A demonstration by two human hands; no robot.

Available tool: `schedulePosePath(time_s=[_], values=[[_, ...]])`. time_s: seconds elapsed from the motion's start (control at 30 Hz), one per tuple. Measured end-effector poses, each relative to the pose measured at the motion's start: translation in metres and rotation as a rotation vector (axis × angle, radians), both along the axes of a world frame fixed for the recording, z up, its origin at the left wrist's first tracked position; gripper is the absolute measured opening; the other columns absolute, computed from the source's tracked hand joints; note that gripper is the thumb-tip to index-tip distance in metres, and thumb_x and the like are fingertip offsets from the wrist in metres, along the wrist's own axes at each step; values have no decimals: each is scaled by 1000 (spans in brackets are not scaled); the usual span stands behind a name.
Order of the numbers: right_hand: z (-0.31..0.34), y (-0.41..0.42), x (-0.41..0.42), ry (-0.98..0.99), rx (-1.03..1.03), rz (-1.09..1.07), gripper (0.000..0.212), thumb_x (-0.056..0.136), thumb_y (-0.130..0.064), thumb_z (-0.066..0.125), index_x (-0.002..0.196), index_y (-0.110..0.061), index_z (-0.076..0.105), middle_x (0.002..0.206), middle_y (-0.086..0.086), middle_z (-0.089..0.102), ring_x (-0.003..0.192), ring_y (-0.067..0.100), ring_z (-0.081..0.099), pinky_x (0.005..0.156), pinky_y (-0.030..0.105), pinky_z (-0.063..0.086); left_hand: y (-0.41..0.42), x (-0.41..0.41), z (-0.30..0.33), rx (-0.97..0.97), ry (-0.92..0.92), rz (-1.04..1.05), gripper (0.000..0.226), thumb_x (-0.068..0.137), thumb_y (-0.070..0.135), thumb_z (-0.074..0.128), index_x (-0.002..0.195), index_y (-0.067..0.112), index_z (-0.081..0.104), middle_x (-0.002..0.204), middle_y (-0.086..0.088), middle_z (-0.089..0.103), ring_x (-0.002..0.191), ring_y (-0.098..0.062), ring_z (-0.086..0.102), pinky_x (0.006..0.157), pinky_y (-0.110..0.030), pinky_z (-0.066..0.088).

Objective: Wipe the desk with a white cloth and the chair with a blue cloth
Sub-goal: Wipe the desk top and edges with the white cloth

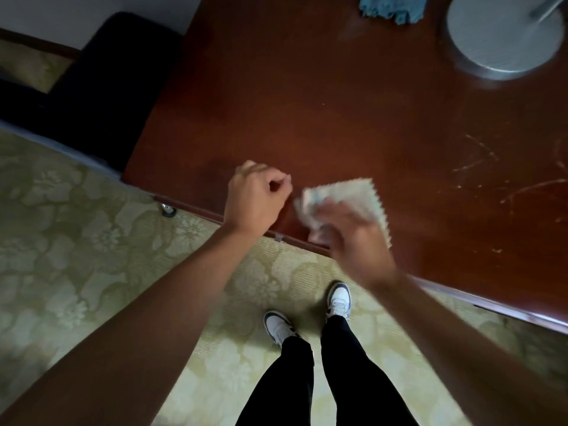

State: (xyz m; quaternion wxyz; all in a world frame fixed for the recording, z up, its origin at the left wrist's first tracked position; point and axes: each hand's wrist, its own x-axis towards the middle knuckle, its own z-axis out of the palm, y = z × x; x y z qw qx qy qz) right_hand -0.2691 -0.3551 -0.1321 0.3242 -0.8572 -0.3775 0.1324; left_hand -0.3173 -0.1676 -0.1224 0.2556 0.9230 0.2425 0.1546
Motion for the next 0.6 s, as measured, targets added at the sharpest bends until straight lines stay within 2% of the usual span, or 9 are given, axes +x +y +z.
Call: schedulePosePath(time_s=[0.1,0.17,0.23,0.33,0.4,0.43,0.53,0.6], values=[[3,-33,61,-12,-3,-253,29,85,-10,63,113,-15,71,121,5,68,118,21,61,103,35,44,-24,12,-4,-76,-34,-107,12,80,22,79,74,13,76,77,0,74,76,-25,64,72,-34,50],[1,-47,72,-24,-17,-322,34,88,-3,60,120,-12,67,129,9,63,127,23,54,111,42,39,-37,18,-9,-112,-48,-136,15,79,25,80,87,13,79,93,0,76,88,-24,67,83,-39,52],[-3,-50,46,-42,-38,-301,33,87,-6,61,119,-11,68,129,9,62,127,26,53,114,42,32,-45,21,-14,-124,-34,-165,28,79,27,80,102,12,78,110,-2,74,107,-24,65,96,-42,49],[-12,-67,9,-112,-19,-91,28,87,-8,64,114,-12,71,129,-1,61,127,20,53,116,37,29,-52,22,-24,-99,6,-237,35,82,31,77,112,13,74,128,-2,66,130,-27,52,113,-44,34],[-16,-75,23,-113,-38,-35,31,87,-4,67,117,-13,70,131,-2,58,127,24,53,112,48,36,-54,19,-28,-89,13,-265,35,85,32,75,115,14,73,132,-3,63,135,-28,47,117,-44,28],[-16,-73,37,-100,-45,-77,33,87,-3,66,118,-13,69,132,0,58,127,24,53,110,51,37,-54,18,-29,-84,3,-266,35,86,31,75,116,13,73,133,-3,63,135,-29,47,117,-45,27],[-15,-53,73,-57,-59,-288,32,91,-7,61,122,-15,66,133,4,60,132,19,47,115,45,31,-54,16,-31,-78,-31,-256,33,87,29,74,115,12,73,131,-5,64,135,-30,48,117,-48,30],[-14,-44,70,-12,-75,-310,32,92,-12,61,123,-17,65,135,3,59,135,20,45,117,43,28,-55,16,-30,-85,-33,-251,31,88,27,73,115,12,73,131,-4,64,135,-28,48,117,-48,31]])
